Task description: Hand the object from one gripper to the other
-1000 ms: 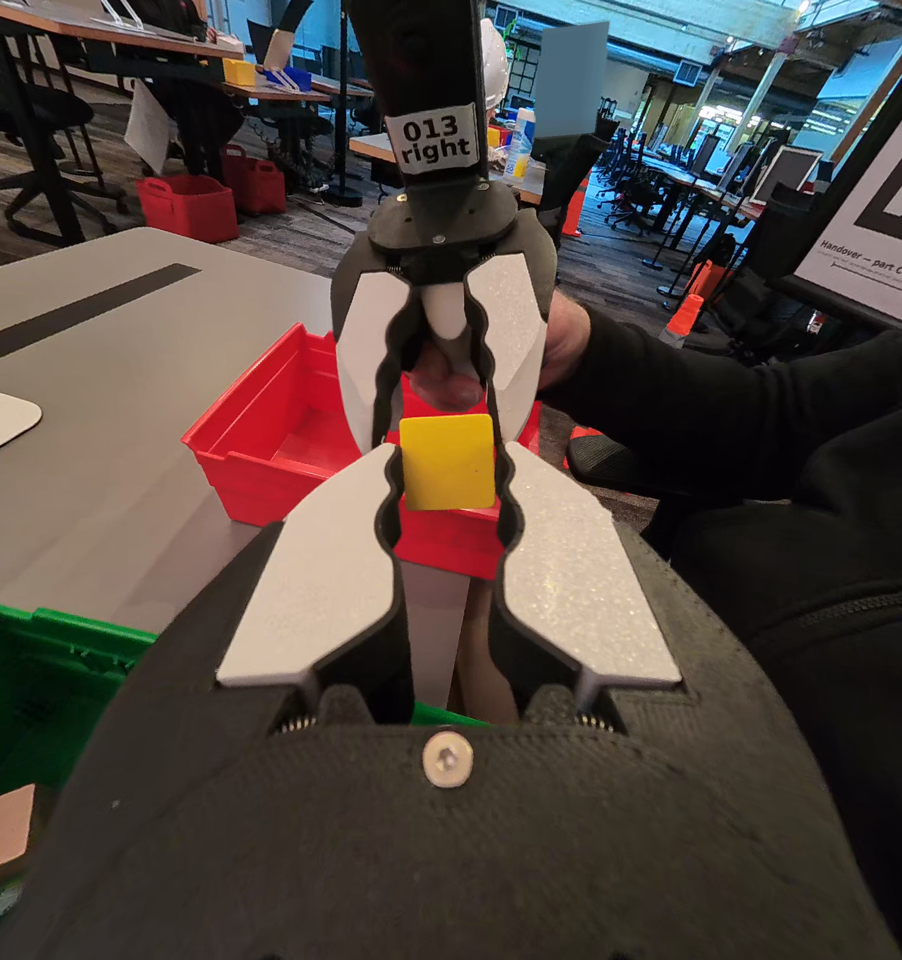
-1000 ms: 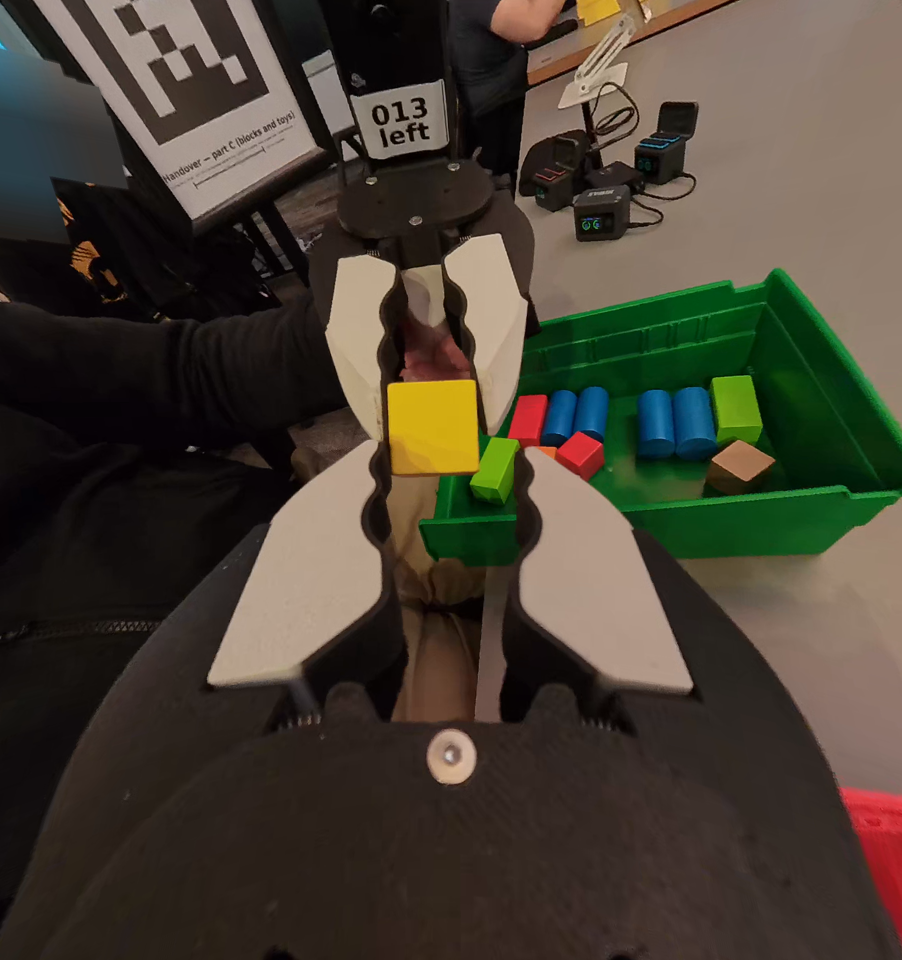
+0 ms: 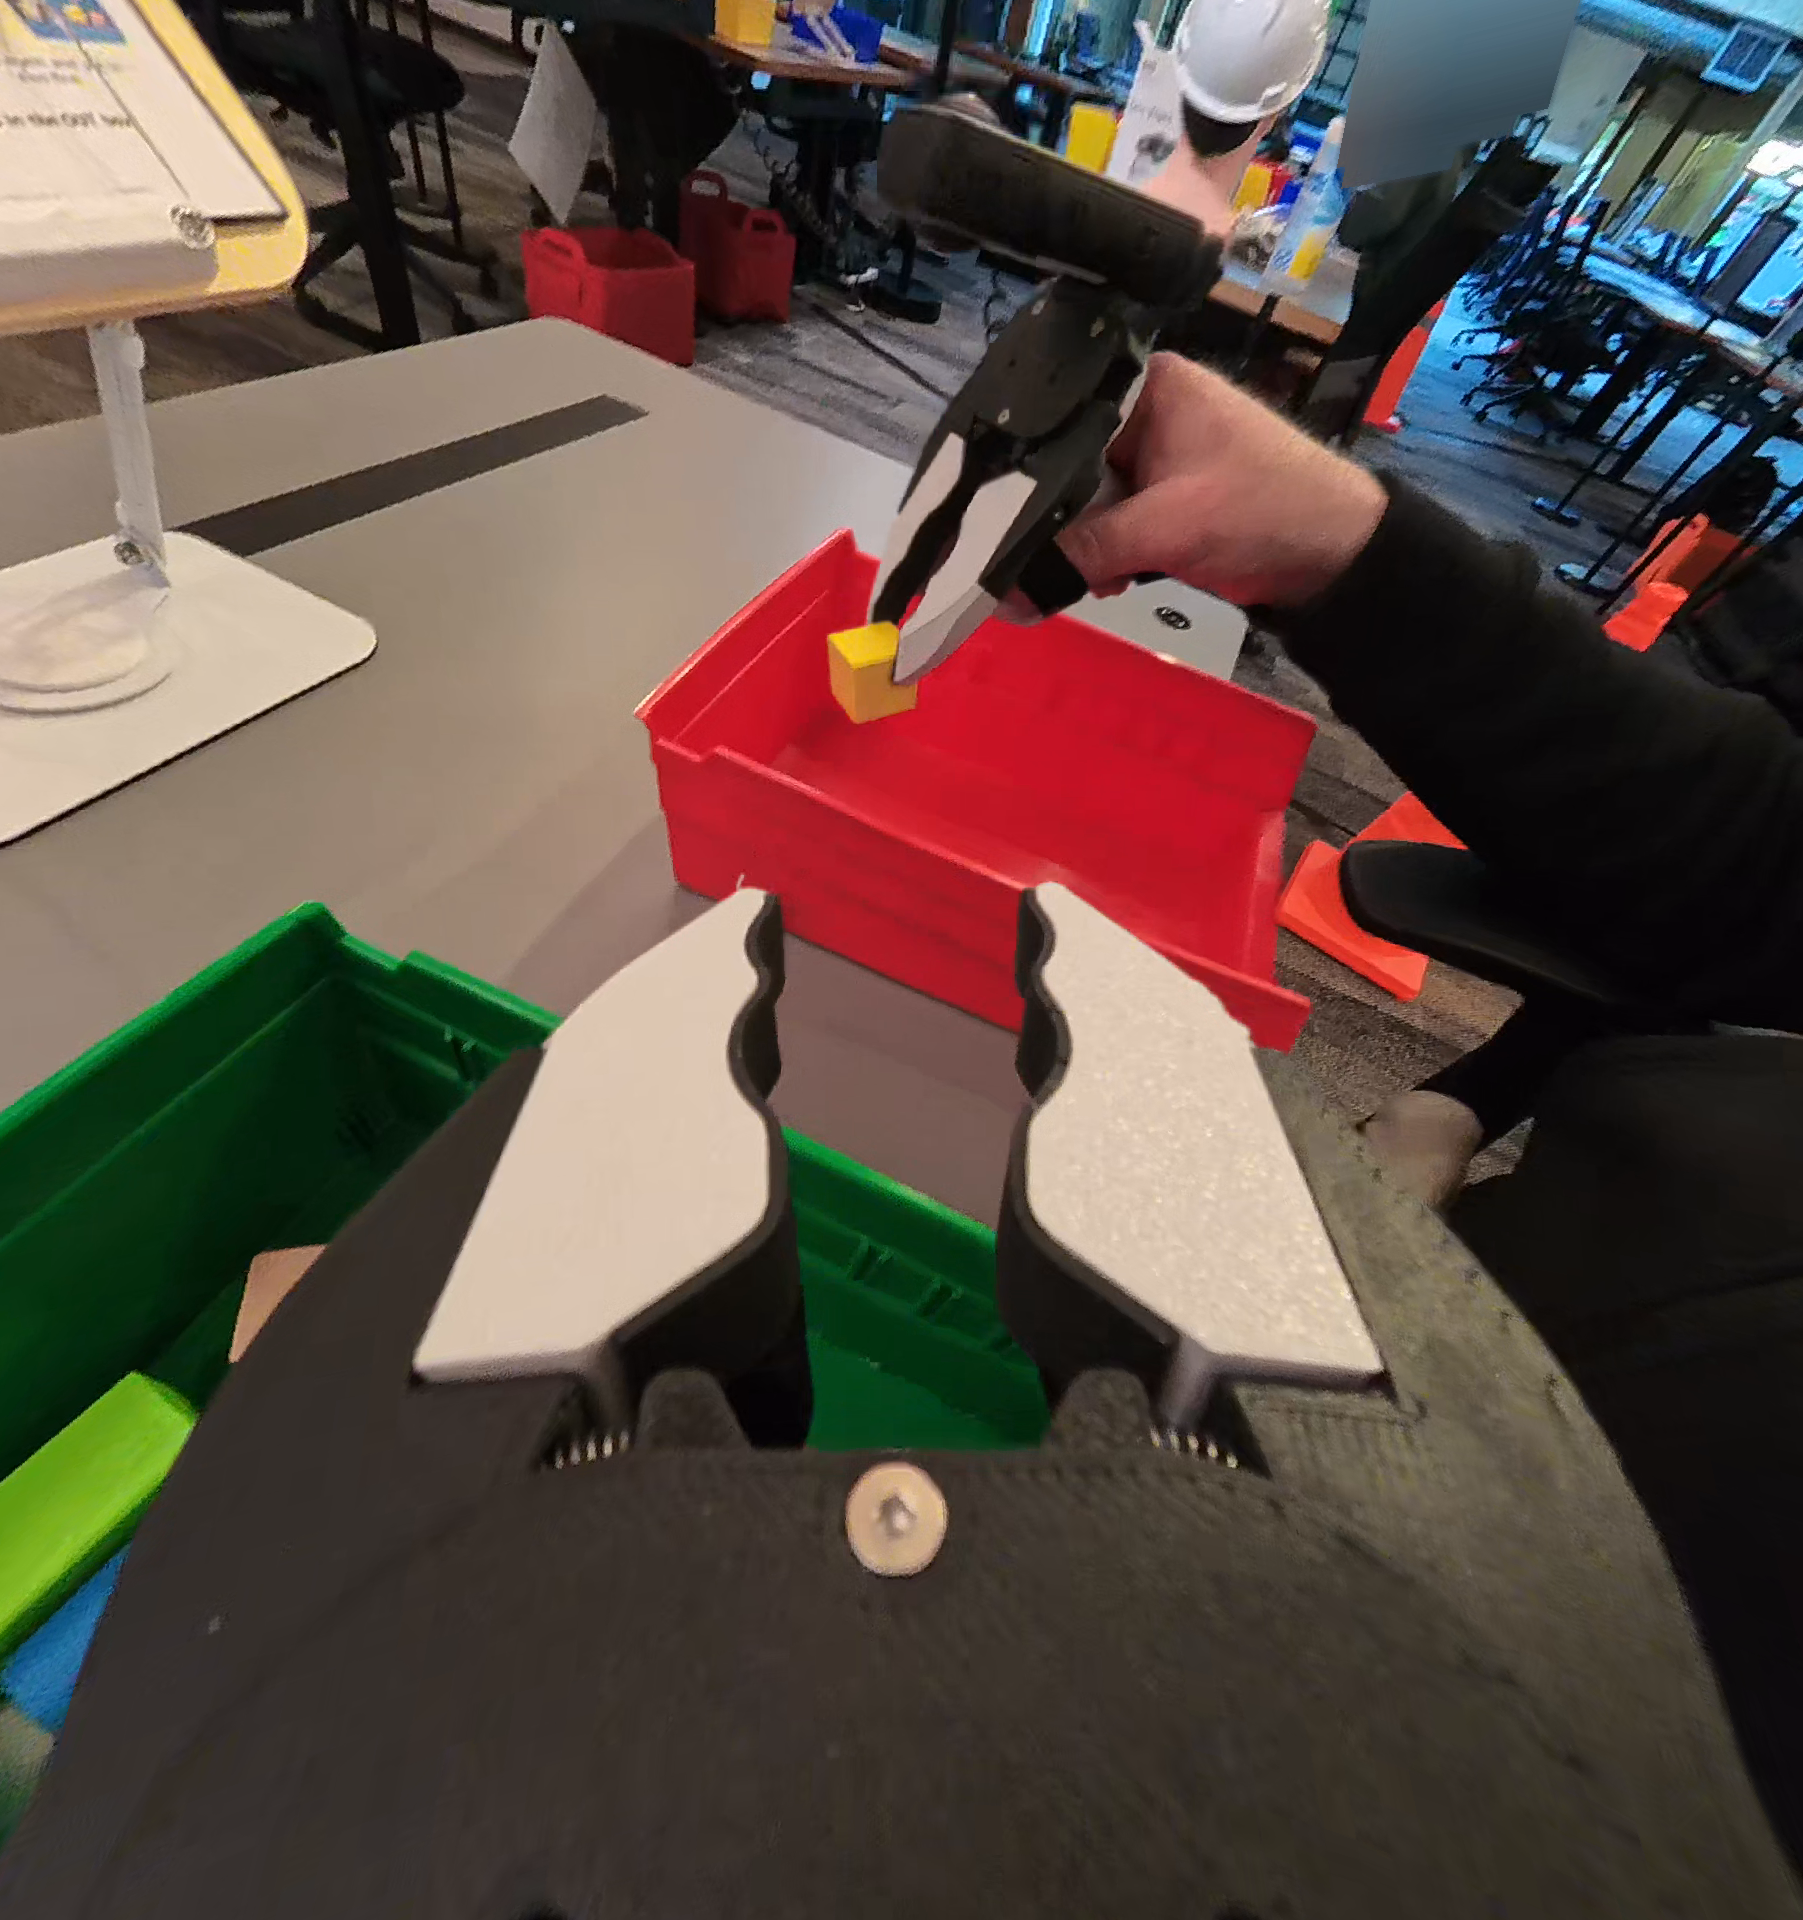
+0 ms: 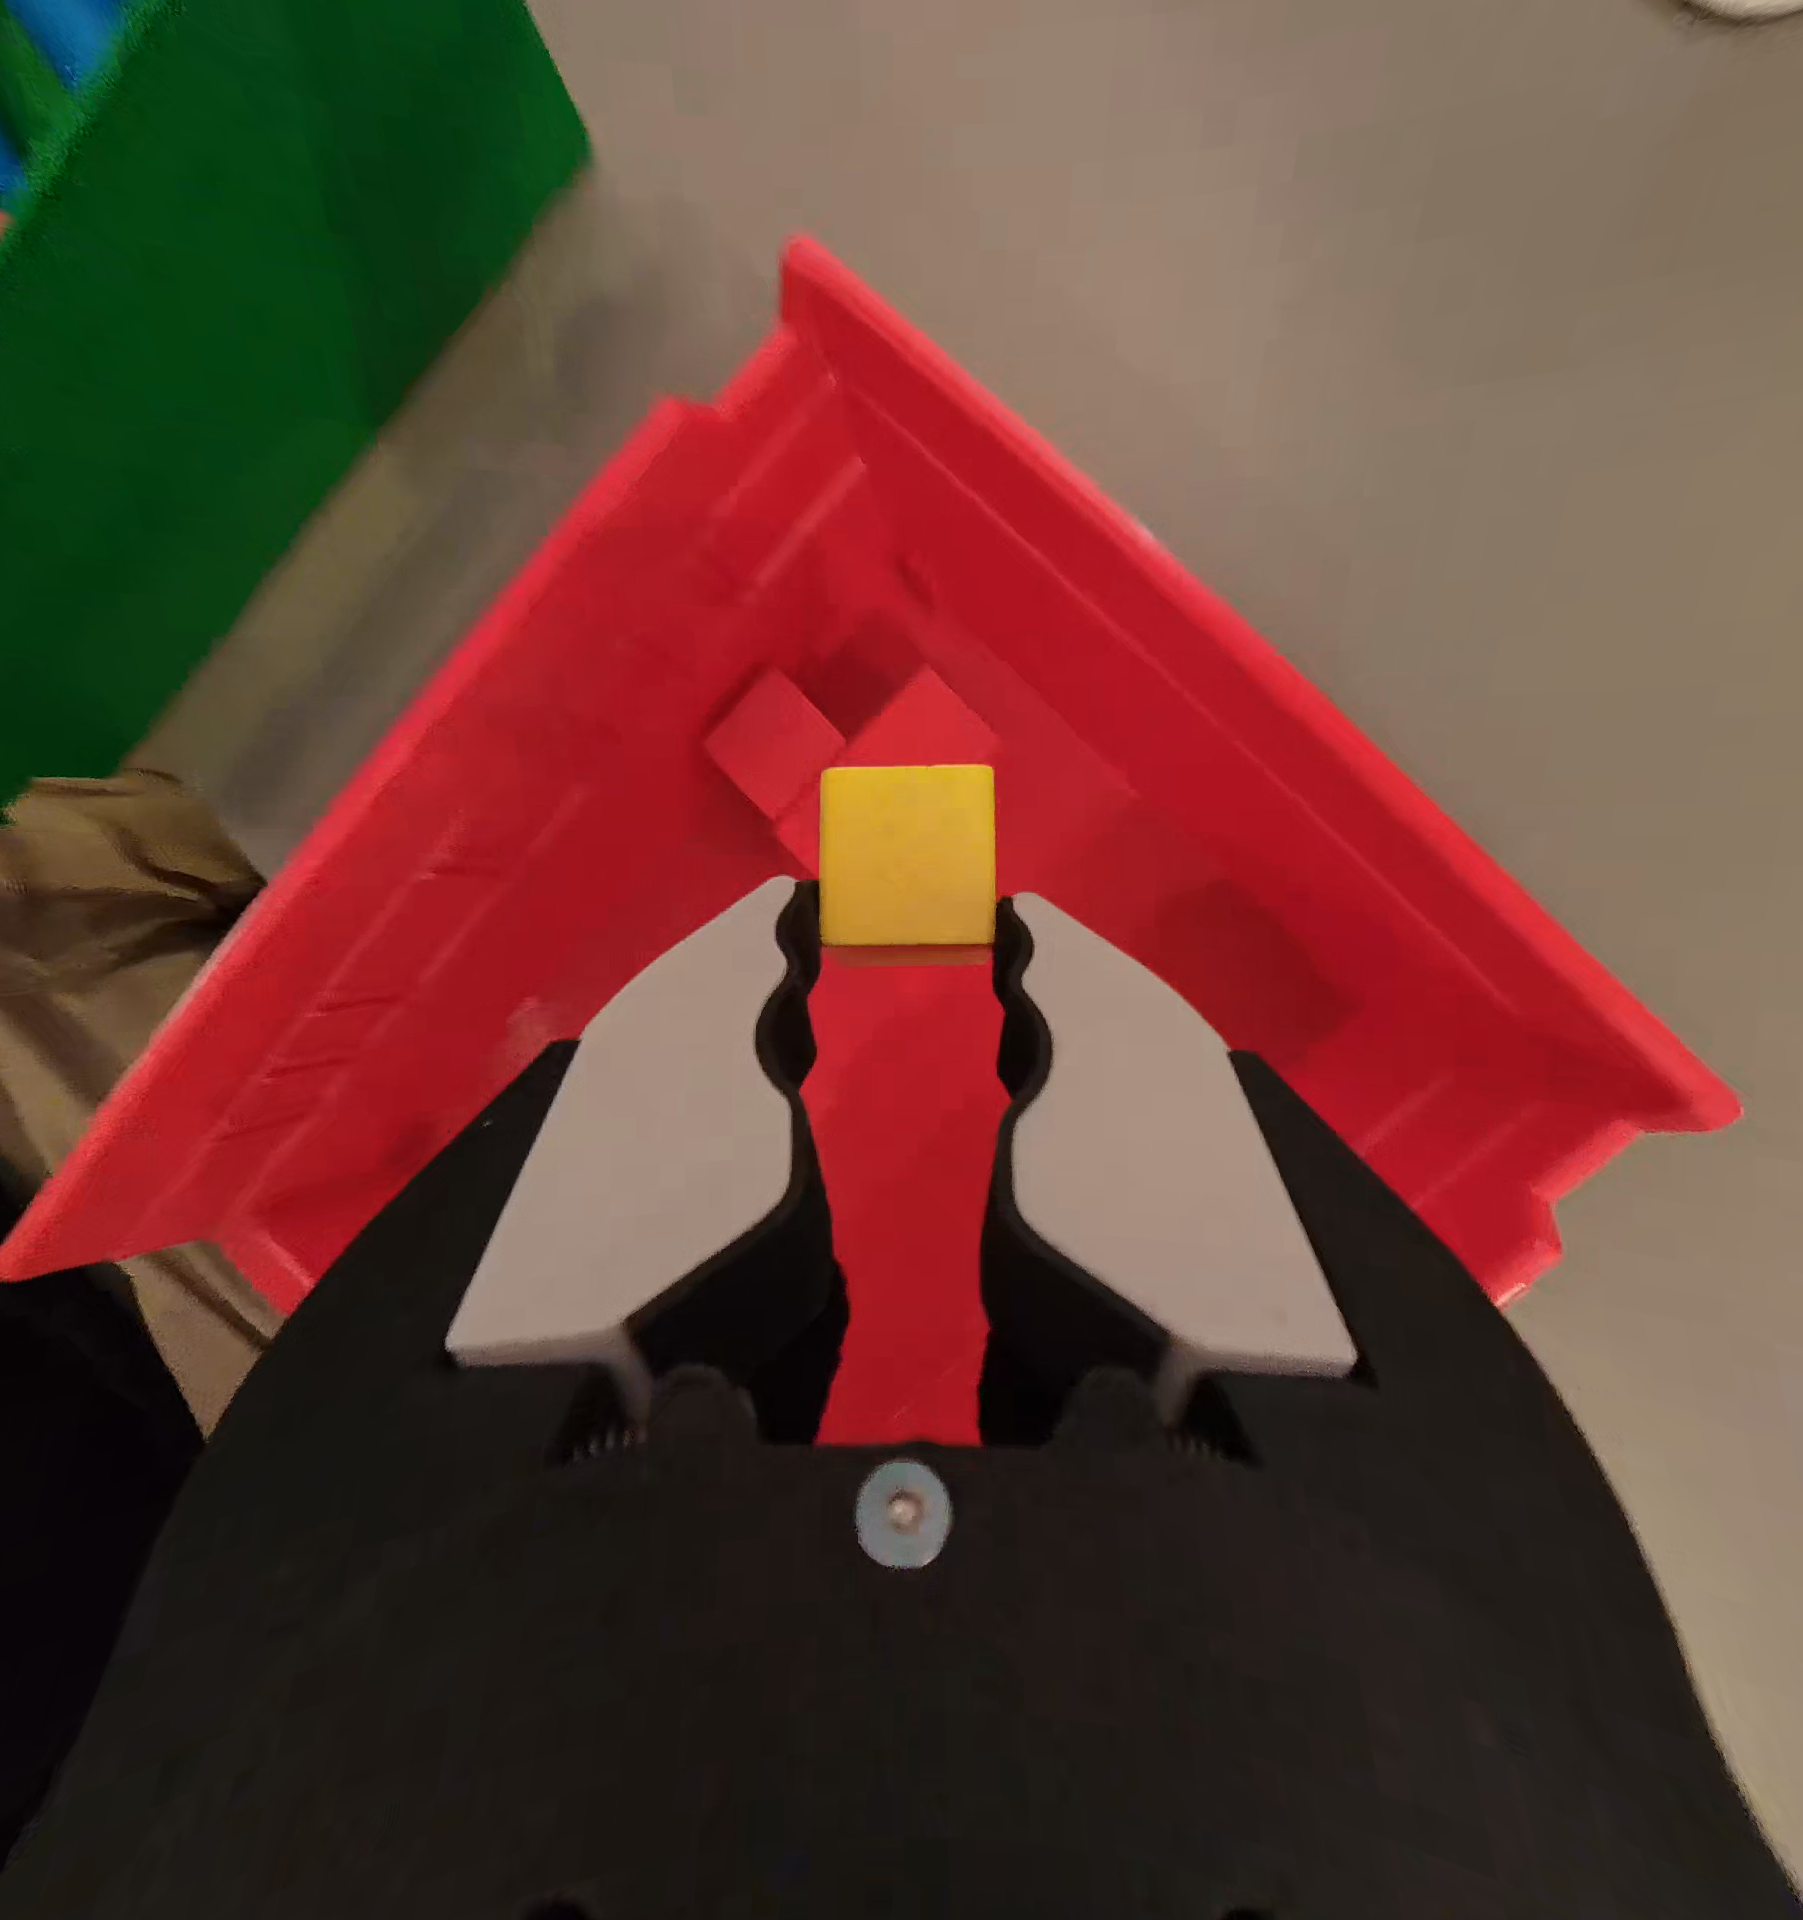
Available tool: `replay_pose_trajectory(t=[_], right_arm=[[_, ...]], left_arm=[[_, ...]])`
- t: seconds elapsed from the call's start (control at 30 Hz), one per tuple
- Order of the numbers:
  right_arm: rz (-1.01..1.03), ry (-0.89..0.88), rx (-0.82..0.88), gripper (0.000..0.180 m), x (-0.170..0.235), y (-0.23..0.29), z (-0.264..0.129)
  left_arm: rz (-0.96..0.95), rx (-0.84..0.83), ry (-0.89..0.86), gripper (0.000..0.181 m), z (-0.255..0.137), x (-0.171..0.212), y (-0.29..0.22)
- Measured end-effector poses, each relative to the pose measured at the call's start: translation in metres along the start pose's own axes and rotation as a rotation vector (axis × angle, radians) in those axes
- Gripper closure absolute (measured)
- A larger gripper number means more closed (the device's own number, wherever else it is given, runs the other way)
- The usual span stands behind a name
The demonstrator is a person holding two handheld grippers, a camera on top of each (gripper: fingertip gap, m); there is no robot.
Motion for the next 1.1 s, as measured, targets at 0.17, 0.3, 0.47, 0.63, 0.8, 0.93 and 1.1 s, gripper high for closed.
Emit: replay_pose_trajectory(t=[0.17,0.3,0.47,0.63,0.8,0.93,1.1], right_arm=[[0.055,0.116,0.076,0.148,0.018,-0.017,0.025],[0.067,0.193,0.113,0.148,0.029,-0.026,0.042],[0.07,0.228,0.117,0.148,0.035,-0.031,0.056],[0.104,0.26,0.084,0.148,0.043,-0.029,0.061],[0.12,0.253,0.026,0.148,0.042,-0.022,0.054],[0.138,0.325,0.01,0.149,0.055,-0.022,0.049],[0.12,0.405,0.009,0.155,0.063,-0.015,0.049]], left_arm=[[-0.013,-0.028,0.039,0.138,0.003,0.011,0.01],[-0.01,-0.04,0.05,0.138,0.003,0.014,0.013],[-0.008,-0.047,0.062,0.138,0.003,0.016,0.013],[-0.003,-0.05,0.074,0.138,0.005,0.018,0.013],[-0.001,-0.05,0.082,0.138,0.006,0.019,0.013],[-0.002,-0.048,0.083,0.138,0.006,0.019,0.013],[0.005,-0.049,0.09,0.138,0.006,0.02,0.013]])
Point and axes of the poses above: each gripper's, where its closed fingertips meet, z out along the fingers, x out of its underside, y = z × x across the jaws, the point moved 2 cm from there along -z, back along the fingers, and after that the axes turned 9 degrees about -x, right-handed, at the moved point
